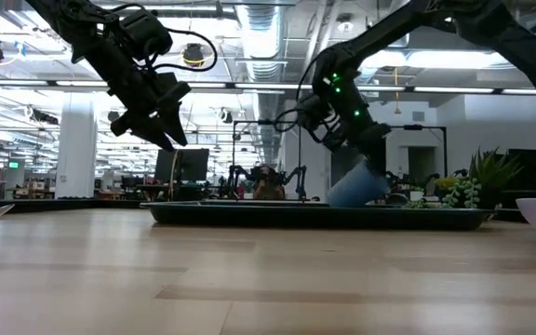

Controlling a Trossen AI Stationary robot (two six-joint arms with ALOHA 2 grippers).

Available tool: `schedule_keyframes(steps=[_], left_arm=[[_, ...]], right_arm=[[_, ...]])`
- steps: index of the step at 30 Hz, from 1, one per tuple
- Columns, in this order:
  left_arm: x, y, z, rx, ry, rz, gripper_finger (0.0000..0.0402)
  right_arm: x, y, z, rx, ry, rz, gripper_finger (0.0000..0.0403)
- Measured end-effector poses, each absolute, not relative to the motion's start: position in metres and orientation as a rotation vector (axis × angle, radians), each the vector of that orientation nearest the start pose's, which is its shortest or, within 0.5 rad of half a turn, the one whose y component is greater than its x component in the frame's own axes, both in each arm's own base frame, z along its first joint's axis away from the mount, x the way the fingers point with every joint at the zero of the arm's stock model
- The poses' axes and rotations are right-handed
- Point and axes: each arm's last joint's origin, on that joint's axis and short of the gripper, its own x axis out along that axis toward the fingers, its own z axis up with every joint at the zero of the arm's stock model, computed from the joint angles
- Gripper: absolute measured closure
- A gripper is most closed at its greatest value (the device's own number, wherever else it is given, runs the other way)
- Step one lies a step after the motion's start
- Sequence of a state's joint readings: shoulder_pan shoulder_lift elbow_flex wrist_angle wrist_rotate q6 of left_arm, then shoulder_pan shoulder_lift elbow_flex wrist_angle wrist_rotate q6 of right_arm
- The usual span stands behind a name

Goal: Pick and place plate/cup/fork/spoon on tray
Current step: Put the blue cup on the black tray

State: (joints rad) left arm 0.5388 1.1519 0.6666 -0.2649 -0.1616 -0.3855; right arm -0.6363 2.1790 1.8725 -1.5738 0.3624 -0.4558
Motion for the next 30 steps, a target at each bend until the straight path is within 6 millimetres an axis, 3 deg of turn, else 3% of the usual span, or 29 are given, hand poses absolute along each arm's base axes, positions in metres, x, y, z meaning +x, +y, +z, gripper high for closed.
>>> schedule_keyframes(steps=[9, 18, 22, 30], left_arm=[[0.195, 0.122, 0.22, -0.495, 0.58, 0.806, 0.0228], [0.224, 0.134, 0.243, -0.443, 0.216, 0.55, 0.0228], [0.243, 0.14, 0.23, -0.481, 0.175, 0.456, 0.0228], [0.279, 0.148, 0.19, -0.633, 0.301, 0.31, 0.0228]], right_arm=[[0.313, -0.232, 0.227, -0.055, 1.978, -0.25, 0.04], [0.32, -0.205, 0.252, -0.127, 1.906, -0.229, 0.04], [0.326, -0.189, 0.26, -0.16, 1.875, -0.201, 0.04], [0.336, -0.16, 0.271, -0.234, 1.831, -0.159, 0.0399]])
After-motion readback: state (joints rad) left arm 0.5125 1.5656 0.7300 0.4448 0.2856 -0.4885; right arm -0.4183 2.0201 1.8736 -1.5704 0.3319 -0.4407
